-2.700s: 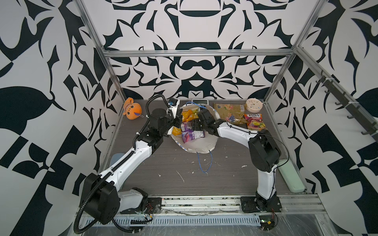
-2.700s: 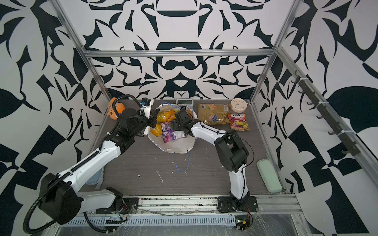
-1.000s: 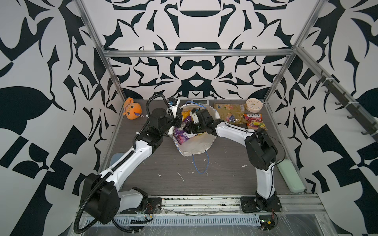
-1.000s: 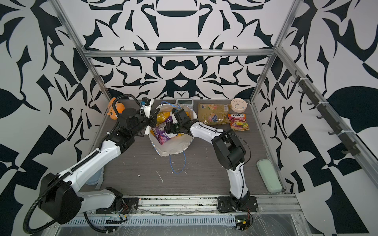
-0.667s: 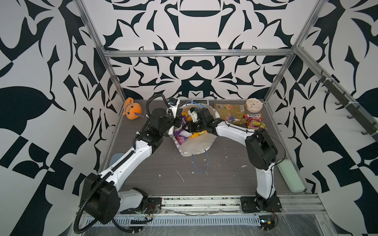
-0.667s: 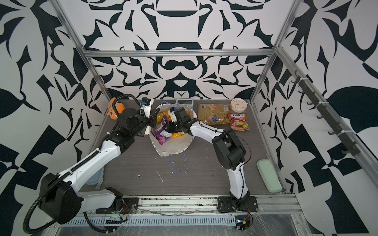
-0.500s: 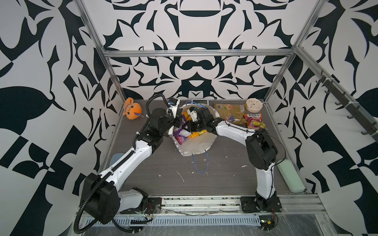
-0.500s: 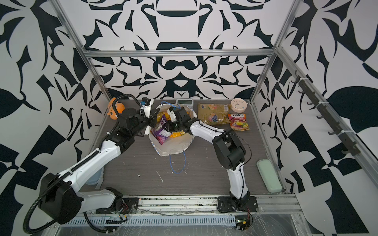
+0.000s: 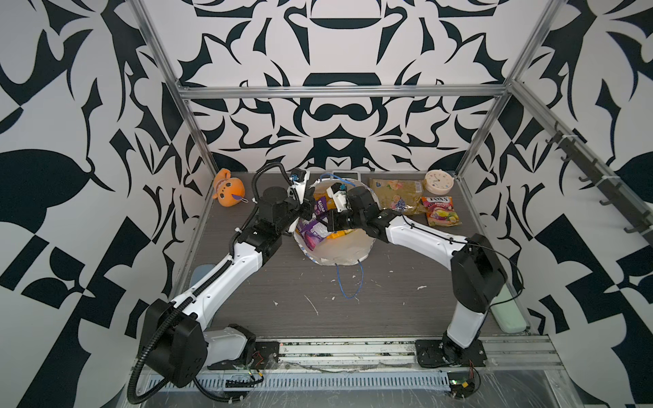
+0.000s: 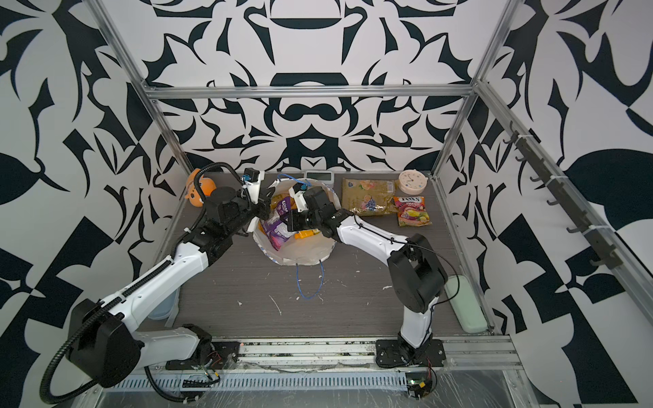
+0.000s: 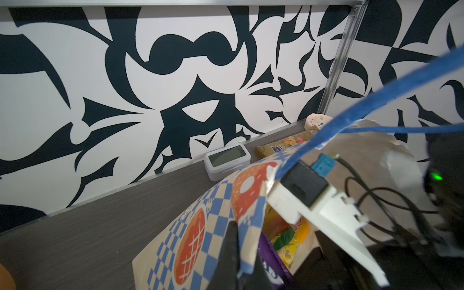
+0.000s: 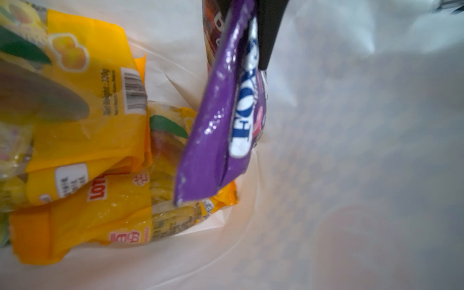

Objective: Take the snacks out of the paper bag
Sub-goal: Pick up the snack from the paper bag, then place the snack at the middle-right of the table.

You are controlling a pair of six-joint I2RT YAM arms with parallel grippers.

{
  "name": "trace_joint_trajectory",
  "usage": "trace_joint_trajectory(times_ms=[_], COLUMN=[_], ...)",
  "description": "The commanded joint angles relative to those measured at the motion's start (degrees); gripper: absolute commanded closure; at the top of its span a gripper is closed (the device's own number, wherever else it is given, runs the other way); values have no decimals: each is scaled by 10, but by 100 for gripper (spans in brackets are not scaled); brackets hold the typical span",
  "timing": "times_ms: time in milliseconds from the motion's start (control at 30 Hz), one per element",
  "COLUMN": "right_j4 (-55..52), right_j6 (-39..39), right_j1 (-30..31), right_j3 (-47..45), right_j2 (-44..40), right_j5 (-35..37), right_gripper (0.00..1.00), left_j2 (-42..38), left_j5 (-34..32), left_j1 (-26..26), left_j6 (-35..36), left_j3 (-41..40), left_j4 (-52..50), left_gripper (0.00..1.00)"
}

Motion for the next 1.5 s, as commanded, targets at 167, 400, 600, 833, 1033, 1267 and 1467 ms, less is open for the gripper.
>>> trace_joint_trajectory(times_ms=[167,400,600,833,1033,1267,1467], right_j4=[101,153,132,49,-141,-357,-377], right_j6=[-58,-90,-107,-95,-81,-102,-88], right_j1=[17,20,20,4,-60,-245,-396], right_j3=[-92,-154,-158,-139,-37,19,-51], right_j2=[-107,-191,-261,-359,-409,-412,-371], right_j5=[61,91,100,133,117,147,52], right_gripper=[100,100,100,100,100,100,100], left_j2=[23,44,54,51,45,51,62], left_j5=[0,-29,-37,-51,-55,-64,-45], left_j1=[-4,-4,-4,-4,-4,-3,-3], left_j6=[-5,8,11,17,19,22,21], left_j3=[38,66,74,70,63,57,76], left_j4=[41,28,28,30,32,47,39], left_gripper=[100,100,100,100,100,100,100])
